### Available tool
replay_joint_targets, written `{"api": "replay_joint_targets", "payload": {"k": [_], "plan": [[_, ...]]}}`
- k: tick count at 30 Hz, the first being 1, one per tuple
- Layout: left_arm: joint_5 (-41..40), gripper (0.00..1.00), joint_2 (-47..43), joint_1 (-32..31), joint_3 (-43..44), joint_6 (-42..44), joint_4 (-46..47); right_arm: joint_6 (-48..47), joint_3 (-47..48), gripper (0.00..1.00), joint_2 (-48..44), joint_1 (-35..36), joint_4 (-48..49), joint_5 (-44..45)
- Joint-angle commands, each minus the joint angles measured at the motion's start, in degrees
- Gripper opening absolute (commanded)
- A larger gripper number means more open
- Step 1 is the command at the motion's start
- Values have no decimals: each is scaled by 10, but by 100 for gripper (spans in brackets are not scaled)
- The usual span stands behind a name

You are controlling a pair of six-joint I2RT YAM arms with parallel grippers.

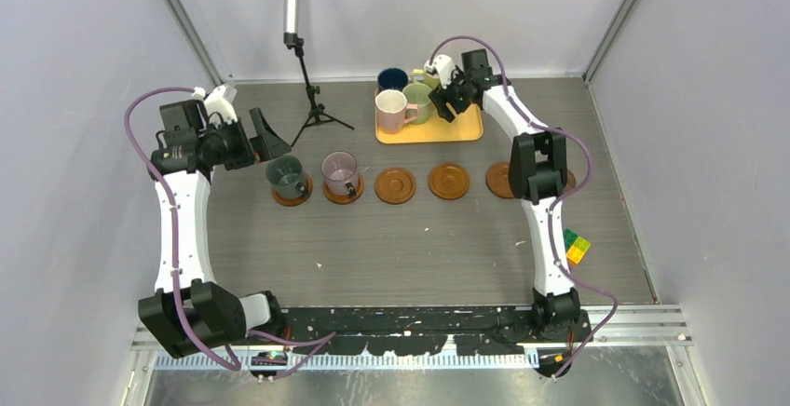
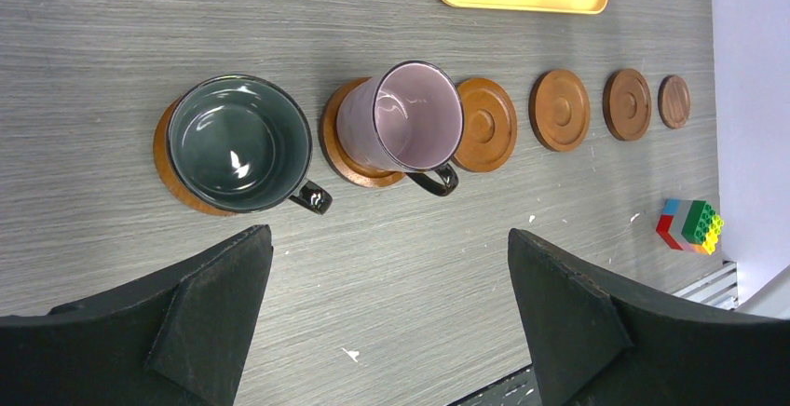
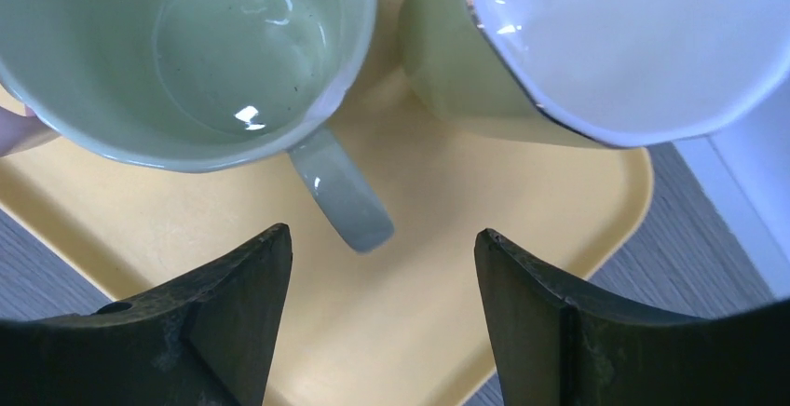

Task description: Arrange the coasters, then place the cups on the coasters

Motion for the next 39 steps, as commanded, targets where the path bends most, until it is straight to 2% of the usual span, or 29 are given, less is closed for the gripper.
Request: {"api": "replay_joint_targets", "payload": {"k": [1, 14, 22, 31, 37, 39], "plan": [[17, 100, 0, 0, 13, 1, 8, -7, 35, 76, 7, 5, 13, -33], [14, 100, -1, 5, 9, 3, 10, -76, 16, 74, -8, 16, 18, -77], [16, 100, -1, 5, 9, -1, 11, -75, -30, 49, -55, 16, 12, -82], [12, 100, -8, 5, 4, -4, 18, -37, -98, 33, -112, 7, 12, -84], [17, 100, -2, 5, 5, -7, 19, 26, -88, 17, -126, -8, -13, -117], [18, 100, -3, 6, 6, -6, 19, 26, -87, 15, -129, -10, -26, -118]]}}
